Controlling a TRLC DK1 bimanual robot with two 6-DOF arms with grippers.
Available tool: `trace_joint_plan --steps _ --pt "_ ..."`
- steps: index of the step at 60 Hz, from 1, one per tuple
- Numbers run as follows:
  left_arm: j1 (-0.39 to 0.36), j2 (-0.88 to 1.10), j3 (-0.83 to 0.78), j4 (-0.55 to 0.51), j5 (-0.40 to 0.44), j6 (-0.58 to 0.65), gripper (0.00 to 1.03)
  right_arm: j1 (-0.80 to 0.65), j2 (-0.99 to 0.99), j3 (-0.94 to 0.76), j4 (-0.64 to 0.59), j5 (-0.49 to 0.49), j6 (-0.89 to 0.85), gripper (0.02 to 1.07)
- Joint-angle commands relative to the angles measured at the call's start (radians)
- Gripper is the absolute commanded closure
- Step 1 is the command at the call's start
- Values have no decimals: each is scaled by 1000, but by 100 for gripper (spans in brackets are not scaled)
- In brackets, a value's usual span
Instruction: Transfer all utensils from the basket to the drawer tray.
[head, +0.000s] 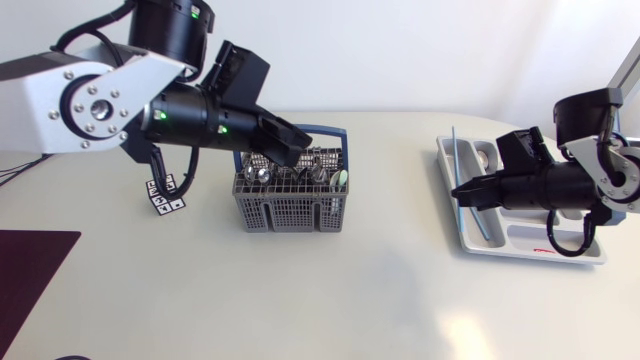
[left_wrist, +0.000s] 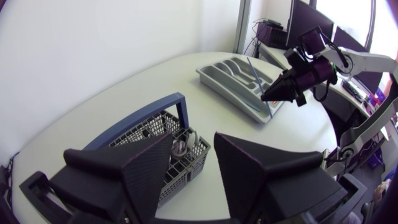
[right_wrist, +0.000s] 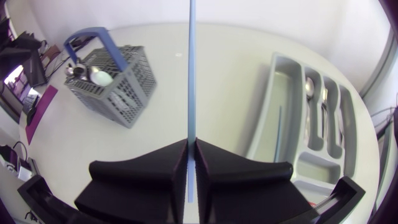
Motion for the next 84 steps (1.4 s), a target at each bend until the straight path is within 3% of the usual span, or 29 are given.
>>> trace_joint_plan --steps 1,11,26,39,43,46,49,58,68,84 --pt "-38 -1 -32 7 -70 72 55 -77 93 23 17 -2 -22 101" --pt "-87 12 -36 5 -177 117 55 -163 260 100 46 47 -19 101" --pt "-142 65 42 -125 -277 147 55 -201 464 220 60 121 18 97" --pt "-177 116 56 -155 -372 160 55 -199 479 224 58 134 38 30" --pt "-183 119 39 -128 -421 177 55 -198 461 211 57 136 38 16" --pt "-186 117 8 -82 -455 198 55 -193 443 200 57 136 38 11" --pt "-189 117 -39 -1 -498 227 55 -186 420 185 57 137 36 11" --pt "-186 113 -150 204 -525 282 55 -155 341 149 46 137 36 11" --pt "-160 143 -194 278 -525 295 55 -64 214 102 12 136 38 11" --pt "-153 159 -255 399 -507 324 55 179 1 -27 12 25 -45 11"
